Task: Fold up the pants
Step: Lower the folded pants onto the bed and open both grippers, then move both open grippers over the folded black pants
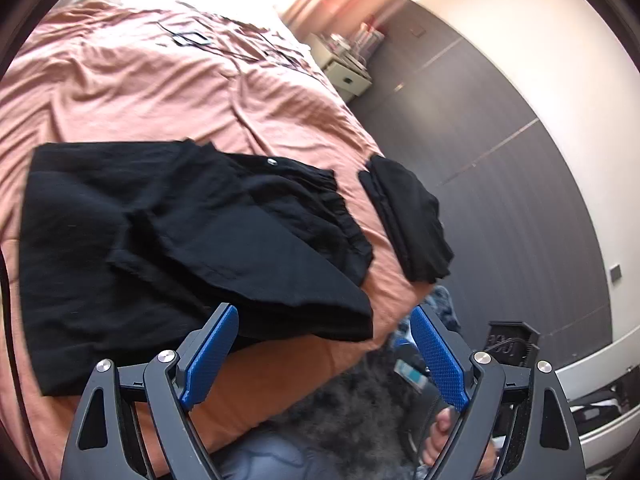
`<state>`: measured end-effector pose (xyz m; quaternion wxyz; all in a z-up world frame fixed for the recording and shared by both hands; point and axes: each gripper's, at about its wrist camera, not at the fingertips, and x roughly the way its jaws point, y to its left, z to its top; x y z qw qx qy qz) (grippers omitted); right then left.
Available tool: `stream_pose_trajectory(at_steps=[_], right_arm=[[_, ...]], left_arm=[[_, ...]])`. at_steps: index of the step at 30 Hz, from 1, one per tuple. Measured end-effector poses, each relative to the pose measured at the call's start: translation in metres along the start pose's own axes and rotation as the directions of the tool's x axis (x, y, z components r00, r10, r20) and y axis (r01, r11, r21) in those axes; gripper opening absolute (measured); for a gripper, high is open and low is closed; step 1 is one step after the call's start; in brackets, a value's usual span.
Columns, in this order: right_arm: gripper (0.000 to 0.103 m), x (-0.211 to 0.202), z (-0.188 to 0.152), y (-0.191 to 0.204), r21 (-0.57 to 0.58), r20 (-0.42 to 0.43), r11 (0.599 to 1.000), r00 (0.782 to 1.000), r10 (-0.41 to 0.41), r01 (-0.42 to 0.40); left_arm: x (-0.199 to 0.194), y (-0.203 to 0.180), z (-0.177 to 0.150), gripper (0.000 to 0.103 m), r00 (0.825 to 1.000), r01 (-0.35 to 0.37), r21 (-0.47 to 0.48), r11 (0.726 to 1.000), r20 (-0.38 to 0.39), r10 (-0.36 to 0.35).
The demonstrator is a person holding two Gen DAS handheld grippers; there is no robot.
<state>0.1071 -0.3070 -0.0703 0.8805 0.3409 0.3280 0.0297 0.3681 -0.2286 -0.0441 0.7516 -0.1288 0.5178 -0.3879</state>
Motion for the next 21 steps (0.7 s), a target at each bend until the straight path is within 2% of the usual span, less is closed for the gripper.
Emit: stream_pose_trajectory(at_steps=[6,11,16,21], right_arm=[[0.053,0.001,0.002,0.024,-0.089,-0.006,0.996,1.0,-0.006,0.006],[0.053,0.018,0.009,0.046,-0.179,-0.045,0.984,0.999,-0.023,0.015],[0.053,0.044,0.019,0.073,-0.263,-0.088,0.964,0.995,-0.046,0.021],[0.052,0.08,0.022,0.105,-0.378,-0.129,0.924,0.985,-0.111,0.054]], left_arm=[[-0.045,0.034,-0.008,0.089,0.992,-0.094,-0.034,0.995,0.079,0.096],[-0.071,0.066,-0.016,0.089,0.98,-0.146,-0.068,0.987,0.127,0.153],[-0.083,0.101,-0.031,0.089,0.967,-0.195,-0.113,0.974,0.143,0.21],[-0.087,0.143,-0.049,0.089,0.958,-0.216,-0.178,0.96,0.152,0.244]])
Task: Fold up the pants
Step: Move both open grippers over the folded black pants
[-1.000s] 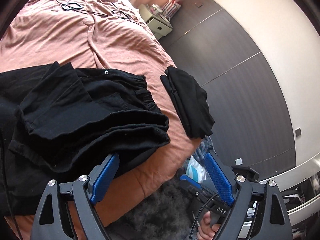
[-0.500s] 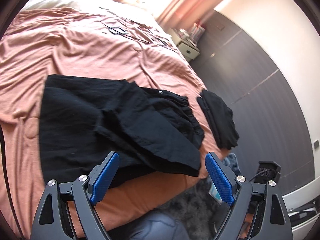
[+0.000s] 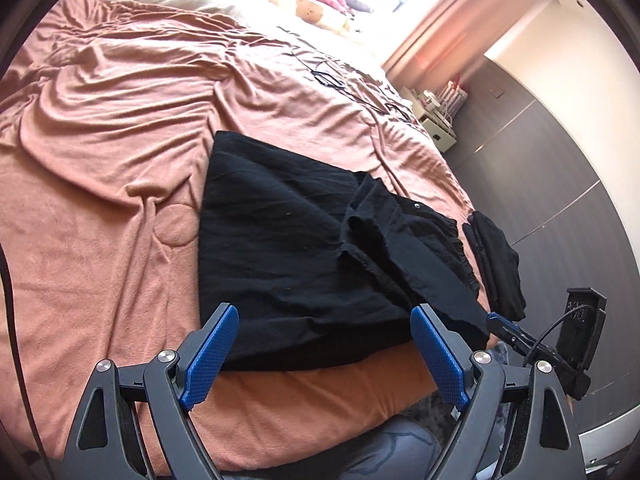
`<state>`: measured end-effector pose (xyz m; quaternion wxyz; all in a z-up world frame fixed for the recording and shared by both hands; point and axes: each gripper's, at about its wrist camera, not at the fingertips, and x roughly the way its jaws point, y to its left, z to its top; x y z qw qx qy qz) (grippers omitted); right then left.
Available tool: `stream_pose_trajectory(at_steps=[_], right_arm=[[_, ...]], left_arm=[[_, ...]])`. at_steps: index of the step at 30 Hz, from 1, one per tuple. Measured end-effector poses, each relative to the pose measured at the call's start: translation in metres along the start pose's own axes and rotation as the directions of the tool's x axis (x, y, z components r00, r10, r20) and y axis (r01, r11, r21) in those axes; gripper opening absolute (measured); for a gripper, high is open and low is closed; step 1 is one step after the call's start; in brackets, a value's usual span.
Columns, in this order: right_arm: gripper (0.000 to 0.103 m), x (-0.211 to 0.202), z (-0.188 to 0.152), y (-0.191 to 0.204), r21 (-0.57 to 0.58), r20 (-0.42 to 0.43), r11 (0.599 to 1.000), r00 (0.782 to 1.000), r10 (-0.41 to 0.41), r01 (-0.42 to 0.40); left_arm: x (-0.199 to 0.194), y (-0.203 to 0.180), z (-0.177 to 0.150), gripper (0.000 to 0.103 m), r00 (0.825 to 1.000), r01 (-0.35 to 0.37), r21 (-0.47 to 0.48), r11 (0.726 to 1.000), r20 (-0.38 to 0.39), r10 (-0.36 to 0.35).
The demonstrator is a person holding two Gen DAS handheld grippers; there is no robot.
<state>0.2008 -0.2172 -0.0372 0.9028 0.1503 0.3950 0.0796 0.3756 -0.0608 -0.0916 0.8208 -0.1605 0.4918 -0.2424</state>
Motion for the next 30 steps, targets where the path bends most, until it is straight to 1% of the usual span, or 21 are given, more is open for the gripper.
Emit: stream_pose_trajectory(at_steps=[3,7,12,17,22,27,30], right_arm=[[0.052,0.022,0.011,0.017,-0.067,-0.045,0.997,0.998,-0.047,0.044],[0.052,0.05,0.026,0.04,-0.148,-0.098,0.985,0.989,-0.107,0.092],[0.052,0.086,0.038,0.065,-0.229,-0.148,0.964,0.974,-0.173,0.136],[0.052,0.119,0.041,0.08,-0.306,-0.17,0.933,0.954,-0.248,0.188],[0.052,0.137,0.042,0.09,-0.364,-0.188,0.911,0.943,-0.276,0.194],[0.052,0.142,0.038,0.093,-0.392,-0.186,0.903,0.945,-0.268,0.178],[0.052,0.153,0.037,0.091,-0.42,-0.2,0.891,0.94,-0.275,0.171]], left_arm=[[0.003,0.022,-0.006,0.089,1.0,-0.019,-0.035,0.999,0.006,0.019],[0.013,0.046,-0.016,0.088,0.999,-0.042,-0.075,0.996,0.011,0.042],[0.024,0.06,-0.027,0.088,0.999,-0.05,-0.093,0.994,0.012,0.052],[0.029,0.071,-0.032,0.086,0.998,-0.058,-0.122,0.991,0.028,0.061],[0.036,0.077,-0.035,0.083,0.997,-0.07,-0.139,0.988,0.03,0.075],[0.044,0.078,-0.042,0.079,0.995,-0.08,-0.136,0.988,0.044,0.086],[0.049,0.077,-0.047,0.075,0.995,-0.083,-0.137,0.987,0.044,0.09]])
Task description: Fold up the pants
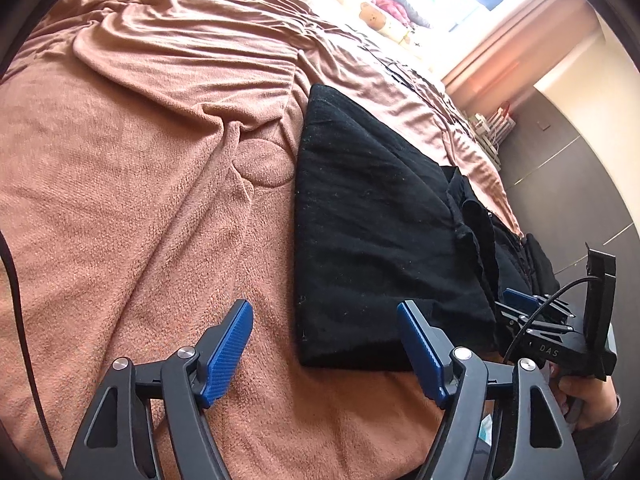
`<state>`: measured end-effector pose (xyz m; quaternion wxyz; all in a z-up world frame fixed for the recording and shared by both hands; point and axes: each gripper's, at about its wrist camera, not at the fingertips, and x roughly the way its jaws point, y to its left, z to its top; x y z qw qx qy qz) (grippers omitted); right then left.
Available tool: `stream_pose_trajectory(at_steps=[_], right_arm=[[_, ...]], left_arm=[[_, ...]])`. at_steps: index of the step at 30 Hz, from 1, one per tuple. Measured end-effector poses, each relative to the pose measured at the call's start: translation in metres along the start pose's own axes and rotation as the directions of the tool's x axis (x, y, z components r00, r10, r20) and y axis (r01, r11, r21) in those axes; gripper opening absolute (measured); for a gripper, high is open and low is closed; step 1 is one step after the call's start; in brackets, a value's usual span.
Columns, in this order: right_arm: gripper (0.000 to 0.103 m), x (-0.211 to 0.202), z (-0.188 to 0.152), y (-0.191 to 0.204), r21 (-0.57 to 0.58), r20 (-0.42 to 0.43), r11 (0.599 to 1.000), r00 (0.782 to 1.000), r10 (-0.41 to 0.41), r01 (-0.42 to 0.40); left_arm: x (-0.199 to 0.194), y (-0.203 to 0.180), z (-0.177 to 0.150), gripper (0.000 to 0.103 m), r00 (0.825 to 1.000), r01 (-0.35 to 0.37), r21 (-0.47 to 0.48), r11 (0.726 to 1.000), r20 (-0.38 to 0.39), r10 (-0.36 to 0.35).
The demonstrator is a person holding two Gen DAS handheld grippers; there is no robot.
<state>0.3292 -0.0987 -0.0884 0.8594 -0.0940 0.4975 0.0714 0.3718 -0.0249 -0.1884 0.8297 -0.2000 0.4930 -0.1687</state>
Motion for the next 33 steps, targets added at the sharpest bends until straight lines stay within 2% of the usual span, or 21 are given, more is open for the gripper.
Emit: stream_pose_trajectory(at_steps=[1,2,3,4,5,7,10,16,21,28,33], right_arm=[[0.049,0.003,0.0,-0.001,-0.007,-0.005,1.0,1.0,-0.005,0.005],[0.038,0.007,0.001,-0.003,-0.014,-0.01,1.0,1.0,-0.015,0.015],[0.032,0.008,0.003,-0.005,-0.015,-0.009,1.0,1.0,-0.021,0.021],[0.017,0.008,0.004,-0.007,-0.014,-0.006,1.0,1.0,-0.026,0.026],[0.011,0.007,0.006,-0.011,-0.009,-0.001,1.0,1.0,-0.018,0.018],[0.009,0.002,0.007,-0.021,0.004,0.018,1.0,1.0,0.017,-0.017],[0.006,-0.01,0.005,-0.04,0.031,0.057,0.999,0.998,0.021,-0.023],[0.006,-0.04,-0.002,-0.103,0.161,0.131,0.984,0.99,0.051,-0.072],[0.006,-0.054,-0.01,-0.15,0.246,0.167,0.966,0.985,0.043,-0.084],[0.006,-0.055,-0.019,-0.212,0.351,0.206,0.927,0.977,0.057,-0.128],[0.01,-0.027,-0.03,-0.242,0.452,0.158,0.864,0.973,0.17,-0.224]], left_arm=[[0.001,0.0,-0.001,0.072,1.0,-0.005,0.002,1.0,-0.002,0.005],[0.001,-0.001,-0.001,0.07,1.0,-0.007,0.004,1.0,-0.001,0.007],[-0.001,-0.002,-0.001,0.07,1.0,-0.006,0.007,1.0,0.008,0.006],[-0.003,-0.002,0.0,0.07,1.0,-0.008,0.011,1.0,0.018,0.007],[-0.003,-0.002,0.0,0.07,1.0,-0.011,0.014,1.0,0.022,0.011],[-0.002,-0.002,-0.002,0.07,1.0,-0.015,0.01,1.0,0.021,0.015],[-0.004,0.0,-0.003,0.07,0.999,-0.016,0.001,1.0,0.034,0.016],[-0.009,0.007,-0.003,0.07,0.998,-0.003,-0.039,0.999,0.065,0.006],[-0.012,0.008,-0.004,0.07,0.997,0.0,-0.047,0.999,0.077,0.003],[-0.012,0.01,-0.005,0.07,0.997,0.01,-0.062,0.998,0.072,-0.006],[-0.011,0.011,-0.004,0.07,0.998,0.013,-0.067,0.998,0.064,-0.009]])
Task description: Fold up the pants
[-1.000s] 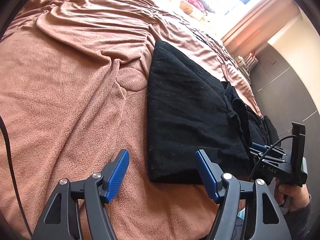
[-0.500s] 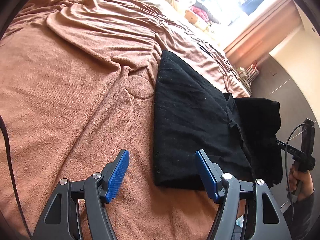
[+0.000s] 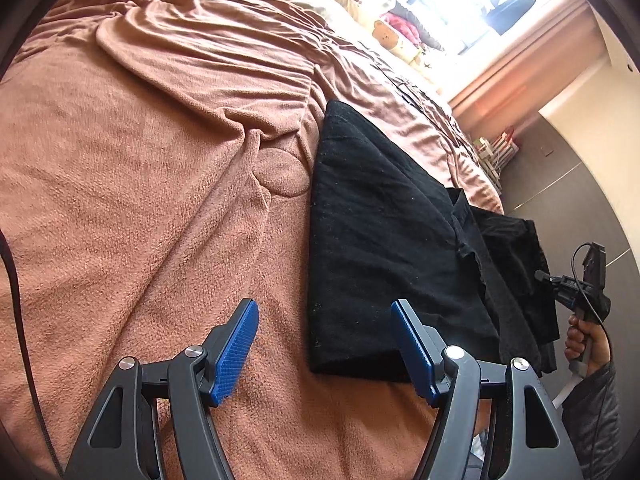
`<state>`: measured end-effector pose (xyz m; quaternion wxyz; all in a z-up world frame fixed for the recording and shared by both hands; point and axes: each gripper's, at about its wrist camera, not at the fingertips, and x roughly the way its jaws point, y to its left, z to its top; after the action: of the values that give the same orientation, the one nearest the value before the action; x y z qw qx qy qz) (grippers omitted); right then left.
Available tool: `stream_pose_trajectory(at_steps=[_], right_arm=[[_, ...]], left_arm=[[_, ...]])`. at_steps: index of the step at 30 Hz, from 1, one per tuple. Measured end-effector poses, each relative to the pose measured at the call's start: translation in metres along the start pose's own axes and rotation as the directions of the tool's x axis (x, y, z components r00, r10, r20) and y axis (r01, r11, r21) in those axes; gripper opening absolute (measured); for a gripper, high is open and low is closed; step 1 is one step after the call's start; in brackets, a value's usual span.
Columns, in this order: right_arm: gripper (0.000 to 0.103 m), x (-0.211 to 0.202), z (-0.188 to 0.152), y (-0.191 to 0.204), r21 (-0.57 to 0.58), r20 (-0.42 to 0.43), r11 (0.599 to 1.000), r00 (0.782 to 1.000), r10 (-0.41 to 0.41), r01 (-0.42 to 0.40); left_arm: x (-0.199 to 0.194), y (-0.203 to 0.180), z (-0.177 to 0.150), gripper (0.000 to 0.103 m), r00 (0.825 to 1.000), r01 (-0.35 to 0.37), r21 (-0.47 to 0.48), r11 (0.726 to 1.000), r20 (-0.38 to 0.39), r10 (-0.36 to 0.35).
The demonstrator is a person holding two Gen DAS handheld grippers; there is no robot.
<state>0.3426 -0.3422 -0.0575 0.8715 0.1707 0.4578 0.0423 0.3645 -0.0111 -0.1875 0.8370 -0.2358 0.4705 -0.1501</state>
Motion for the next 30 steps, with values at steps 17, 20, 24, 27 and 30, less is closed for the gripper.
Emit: stream_pose_trajectory(at_steps=[17,20,24,27,30], right_arm=[[0.002,0.015,-0.006,-0.045,0.139,-0.038,0.99,0.999,-0.027,0.032],[0.002,0.012,-0.008,-0.034,0.126,-0.027,0.987,0.995,-0.1,0.103],[0.002,0.003,-0.014,-0.022,0.116,0.006,0.975,0.981,-0.193,0.191],[0.006,0.011,-0.016,-0.013,0.069,-0.041,0.955,0.957,-0.286,0.288],[0.023,-0.001,-0.012,0.004,0.024,-0.001,0.933,0.934,-0.358,0.358]], left_arm=[[0.004,-0.001,0.001,0.07,1.0,-0.001,0.005,1.0,-0.018,0.001],[0.004,0.0,0.001,0.07,1.0,-0.002,0.003,1.0,-0.012,0.002],[0.003,0.001,0.001,0.07,1.0,-0.003,0.006,1.0,-0.013,0.004],[0.006,-0.001,0.001,0.07,1.0,-0.01,0.02,1.0,-0.024,0.011],[0.007,-0.003,0.002,0.07,0.999,-0.016,0.027,0.999,-0.028,0.017]])
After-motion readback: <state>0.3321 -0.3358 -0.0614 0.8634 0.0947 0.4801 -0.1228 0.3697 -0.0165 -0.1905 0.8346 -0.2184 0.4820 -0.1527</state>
